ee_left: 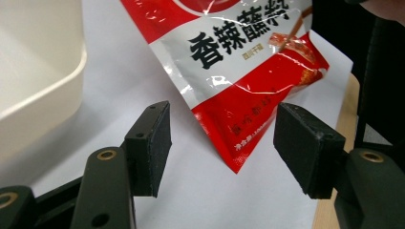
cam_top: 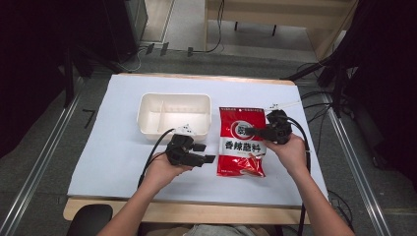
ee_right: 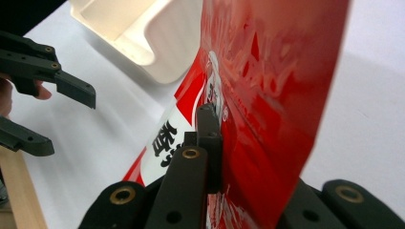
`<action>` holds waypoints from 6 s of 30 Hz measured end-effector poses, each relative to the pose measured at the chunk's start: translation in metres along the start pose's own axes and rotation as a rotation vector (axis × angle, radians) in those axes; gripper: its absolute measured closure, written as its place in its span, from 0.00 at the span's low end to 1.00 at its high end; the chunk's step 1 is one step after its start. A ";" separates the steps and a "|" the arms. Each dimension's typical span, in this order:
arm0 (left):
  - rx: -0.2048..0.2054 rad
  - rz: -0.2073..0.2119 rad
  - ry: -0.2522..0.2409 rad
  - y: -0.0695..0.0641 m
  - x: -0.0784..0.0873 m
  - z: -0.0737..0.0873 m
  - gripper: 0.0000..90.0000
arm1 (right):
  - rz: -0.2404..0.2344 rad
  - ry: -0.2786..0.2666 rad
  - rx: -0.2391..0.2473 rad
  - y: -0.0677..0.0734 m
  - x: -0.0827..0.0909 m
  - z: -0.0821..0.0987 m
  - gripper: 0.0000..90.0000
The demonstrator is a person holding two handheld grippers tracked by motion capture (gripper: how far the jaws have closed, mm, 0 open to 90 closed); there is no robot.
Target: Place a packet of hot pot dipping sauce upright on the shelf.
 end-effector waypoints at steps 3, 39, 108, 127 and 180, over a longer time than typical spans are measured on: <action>-0.031 0.023 -0.008 -0.001 0.004 0.002 0.43 | 0.005 -0.001 0.008 0.003 0.003 -0.001 1.00; -0.068 -0.006 -0.031 0.010 0.039 0.024 0.40 | 0.016 -0.089 0.130 0.047 0.072 -0.050 1.00; -0.026 -0.001 -0.041 0.022 0.049 0.033 0.42 | 0.009 -0.045 0.193 0.121 -0.047 -0.250 1.00; -0.025 0.018 -0.041 0.023 0.051 0.033 0.42 | 0.044 0.000 0.202 0.095 -0.119 -0.223 1.00; -0.015 -0.005 -0.028 0.026 0.050 0.035 0.41 | 0.068 0.010 0.095 0.011 -0.031 -0.128 0.51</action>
Point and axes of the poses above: each handheld gripper's, and its own axes: x roughly backward along the jaws, z roughly out of its underside, y roughly to its left, the point moved 1 cm from there along -x, roughly forward along the jaws, and after that the axes turned 9 degrees about y, right-handed, at the moved point
